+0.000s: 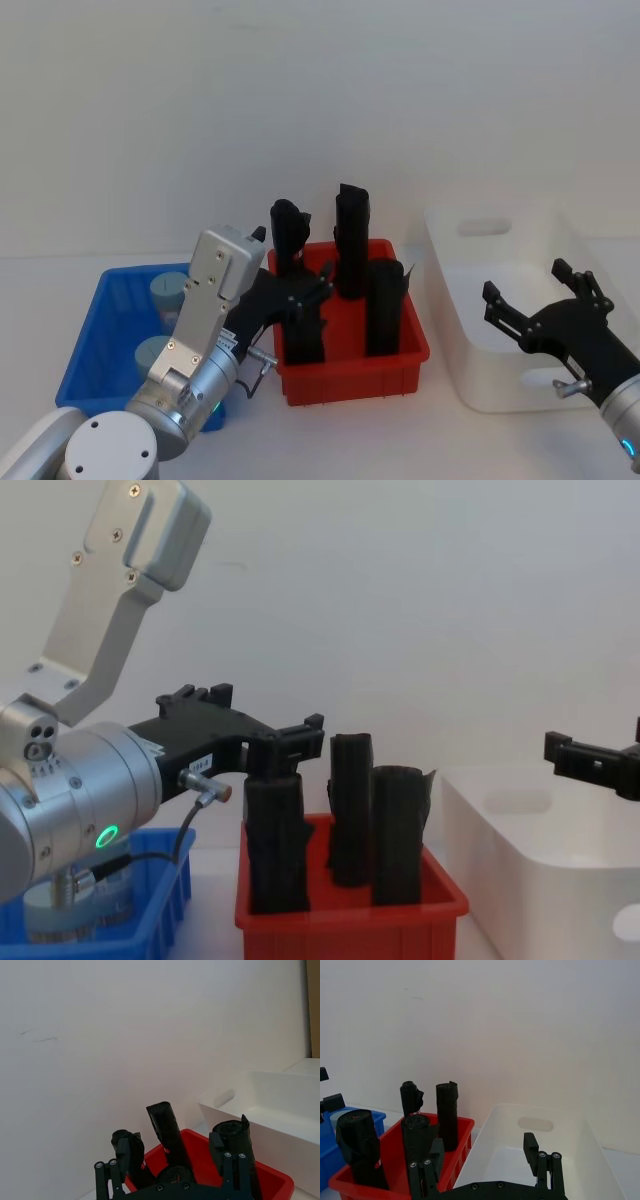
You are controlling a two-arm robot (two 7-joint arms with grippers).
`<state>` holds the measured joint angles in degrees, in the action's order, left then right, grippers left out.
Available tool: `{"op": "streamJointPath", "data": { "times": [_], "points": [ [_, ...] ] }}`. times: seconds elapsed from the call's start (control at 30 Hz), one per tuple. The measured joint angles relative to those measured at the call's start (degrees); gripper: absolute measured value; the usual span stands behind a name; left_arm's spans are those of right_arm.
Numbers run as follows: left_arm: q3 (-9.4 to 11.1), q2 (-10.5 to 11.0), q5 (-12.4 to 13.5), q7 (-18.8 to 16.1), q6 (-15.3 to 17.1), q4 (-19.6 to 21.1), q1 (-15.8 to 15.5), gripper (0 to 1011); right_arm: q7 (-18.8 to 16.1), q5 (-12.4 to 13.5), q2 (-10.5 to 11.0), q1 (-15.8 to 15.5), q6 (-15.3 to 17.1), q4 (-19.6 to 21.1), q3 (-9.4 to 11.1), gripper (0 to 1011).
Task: Pick the cotton swabs from the blue box and place them into the white box.
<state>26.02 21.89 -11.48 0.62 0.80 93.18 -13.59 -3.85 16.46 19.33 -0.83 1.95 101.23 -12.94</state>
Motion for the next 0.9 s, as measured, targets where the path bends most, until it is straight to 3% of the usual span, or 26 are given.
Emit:
{"op": "streamJointPath", "data": {
  "times": [0.33,0.57,0.9],
  "points": [
    [0.0,0.0,0.0,0.0,0.0,0.0,0.0,1003,-3.0,-0.6,-0.8,2.3,1.9,-1.5,-0.2,1001],
    [0.0,0.0,0.0,0.0,0.0,0.0,0.0,1003,-7.6,-0.4,-1.3,5.2,6.7,-2.7,-0.2,1001],
    [0.0,0.0,0.0,0.0,0.0,0.0,0.0,1003,-14.3,0.8,-0.5,8.6,16.1,-2.4,0.4,1001]
  ]
}}
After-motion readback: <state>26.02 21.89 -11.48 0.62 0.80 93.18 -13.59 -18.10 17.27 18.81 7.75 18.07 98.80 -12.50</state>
